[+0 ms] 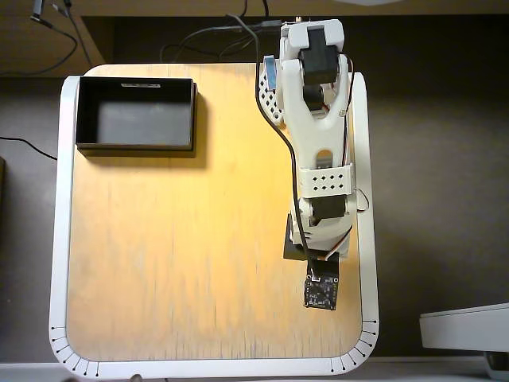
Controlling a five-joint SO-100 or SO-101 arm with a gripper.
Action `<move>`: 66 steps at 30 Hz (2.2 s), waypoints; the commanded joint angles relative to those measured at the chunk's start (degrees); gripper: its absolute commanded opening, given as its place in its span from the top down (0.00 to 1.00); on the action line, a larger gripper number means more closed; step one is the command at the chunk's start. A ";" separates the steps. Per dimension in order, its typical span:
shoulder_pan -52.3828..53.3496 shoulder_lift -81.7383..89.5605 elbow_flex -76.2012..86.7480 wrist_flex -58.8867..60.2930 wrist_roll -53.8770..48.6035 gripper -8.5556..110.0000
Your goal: Grasp a lego block and put it in the bin.
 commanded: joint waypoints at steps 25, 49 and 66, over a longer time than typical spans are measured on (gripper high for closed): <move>14.06 21.80 -6.86 0.97 0.35 0.93; 75.50 53.88 -6.68 17.84 11.60 0.92; 91.32 33.66 -6.68 13.45 18.37 0.92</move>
